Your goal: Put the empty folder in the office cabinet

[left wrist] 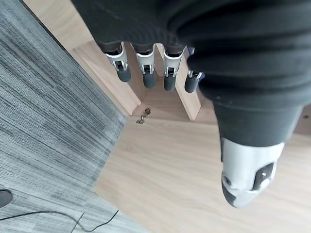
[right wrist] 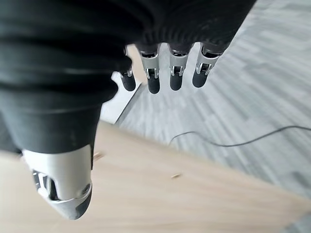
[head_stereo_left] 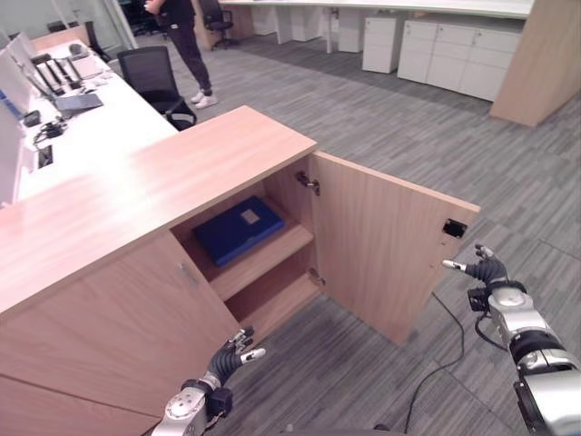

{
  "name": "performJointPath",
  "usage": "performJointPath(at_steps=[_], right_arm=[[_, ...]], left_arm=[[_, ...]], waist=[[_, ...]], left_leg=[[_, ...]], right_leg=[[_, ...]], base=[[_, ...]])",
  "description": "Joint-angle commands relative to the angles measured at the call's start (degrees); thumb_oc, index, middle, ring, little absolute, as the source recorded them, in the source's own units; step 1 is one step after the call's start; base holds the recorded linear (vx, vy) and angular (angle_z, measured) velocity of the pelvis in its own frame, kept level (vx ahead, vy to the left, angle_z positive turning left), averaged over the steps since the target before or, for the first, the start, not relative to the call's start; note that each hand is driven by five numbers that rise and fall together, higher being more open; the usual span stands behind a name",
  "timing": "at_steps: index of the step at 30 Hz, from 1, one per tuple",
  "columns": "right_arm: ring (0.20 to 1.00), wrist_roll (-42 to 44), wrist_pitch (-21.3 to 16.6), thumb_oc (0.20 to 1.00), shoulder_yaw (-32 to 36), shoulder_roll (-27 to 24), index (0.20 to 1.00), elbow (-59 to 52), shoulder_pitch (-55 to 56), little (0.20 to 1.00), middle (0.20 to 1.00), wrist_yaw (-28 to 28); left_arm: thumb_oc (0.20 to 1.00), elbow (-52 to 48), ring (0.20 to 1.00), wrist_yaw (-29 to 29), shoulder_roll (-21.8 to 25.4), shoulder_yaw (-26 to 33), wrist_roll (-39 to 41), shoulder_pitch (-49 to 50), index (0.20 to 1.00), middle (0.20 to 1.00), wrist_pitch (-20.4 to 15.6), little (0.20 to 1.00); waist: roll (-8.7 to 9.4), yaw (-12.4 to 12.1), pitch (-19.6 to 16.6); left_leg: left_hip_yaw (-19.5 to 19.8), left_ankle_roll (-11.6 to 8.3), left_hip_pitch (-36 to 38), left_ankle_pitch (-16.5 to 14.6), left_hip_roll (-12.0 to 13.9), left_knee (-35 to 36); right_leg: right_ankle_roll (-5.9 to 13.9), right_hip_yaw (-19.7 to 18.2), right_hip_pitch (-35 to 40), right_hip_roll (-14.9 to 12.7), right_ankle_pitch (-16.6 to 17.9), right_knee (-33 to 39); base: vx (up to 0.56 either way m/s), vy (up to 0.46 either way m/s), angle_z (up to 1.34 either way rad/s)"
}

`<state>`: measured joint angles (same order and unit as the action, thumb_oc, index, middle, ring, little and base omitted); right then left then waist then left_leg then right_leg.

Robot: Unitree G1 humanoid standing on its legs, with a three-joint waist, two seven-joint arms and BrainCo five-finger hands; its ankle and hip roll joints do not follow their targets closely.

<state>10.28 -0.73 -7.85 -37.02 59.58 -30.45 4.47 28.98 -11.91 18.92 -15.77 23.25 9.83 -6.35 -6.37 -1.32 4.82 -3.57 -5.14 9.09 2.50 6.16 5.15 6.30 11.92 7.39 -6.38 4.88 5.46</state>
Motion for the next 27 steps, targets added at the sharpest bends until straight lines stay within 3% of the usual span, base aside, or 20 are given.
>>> performJointPath(at_steps=[1,8,16,20,27], right_arm=[[1.0,3.23,-2.35,1.0,-1.94,-0.25,1.0,4.27,-5.96,1.0,1.0,0.62],[1.0,3.2,-2.21,1.0,-5.12,0.19,1.0,7.88,-13.24,1.0,1.0,0.49],[1.0,4.27,-2.17,1.0,-6.43,7.26,1.0,6.96,-11.45,1.0,1.0,0.43],[1.0,4.08,-2.84,1.0,-7.89,13.16,1.0,-6.36,0.32,1.0,1.0,-1.52],[1.0,0.74,-3.41,1.0,-6.22,14.98,1.0,-28.2,20.53,1.0,1.0,-5.89]], left_arm=[[1.0,-2.71,1.0,-0.37,4.29,-1.62,0.26,-1.4,1.0,1.0,-1.8,1.0],[1.0,-2.87,1.0,-0.39,4.71,-2.69,0.79,-1.45,1.0,1.0,-1.49,1.0],[1.0,-3.28,1.0,0.77,4.15,-3.1,1.12,-2.07,1.0,1.0,-1.51,1.0],[1.0,-2.48,1.0,2.06,2.5,-1.14,0.61,-2.14,1.0,1.0,-1.67,1.0],[1.0,-1.62,1.0,3.62,-0.08,4.19,-1.07,-0.93,1.0,1.0,-1.84,1.0]], waist=[[5.68,-0.79,0.13],[5.87,-3.19,-0.03],[5.36,-4.77,0.22],[5.28,-3.58,0.92],[5.33,-1.39,1.09]], left_leg=[[0.11,-1.67,-0.22,-4.02,-0.78,-1.7],[2.49,-2.1,-1.0,-3.11,-0.89,-1.3],[4.4,-2.42,-1.96,-2.76,-0.98,-1.34],[4.82,-2.6,-2.27,-2.69,-0.86,-1.48],[5.0,-2.69,-2.21,-2.88,-0.63,-1.36]], right_leg=[[3.98,0.92,1.35,-2.75,-5.26,-1.27],[3.79,3.3,2.35,-2.78,-5.35,-0.97],[3.59,5.29,2.77,-2.87,-5.64,-0.8],[3.31,5.44,2.61,-2.74,-5.81,-0.84],[3.03,5.22,2.54,-2.63,-6.43,-1.02]], base=[[-0.01,0.002,0.26],[-0.01,-0.01,0.16],[-0.01,-0.002,0.08],[-0.02,0.004,0.14],[0.0,-0.005,0.04]])
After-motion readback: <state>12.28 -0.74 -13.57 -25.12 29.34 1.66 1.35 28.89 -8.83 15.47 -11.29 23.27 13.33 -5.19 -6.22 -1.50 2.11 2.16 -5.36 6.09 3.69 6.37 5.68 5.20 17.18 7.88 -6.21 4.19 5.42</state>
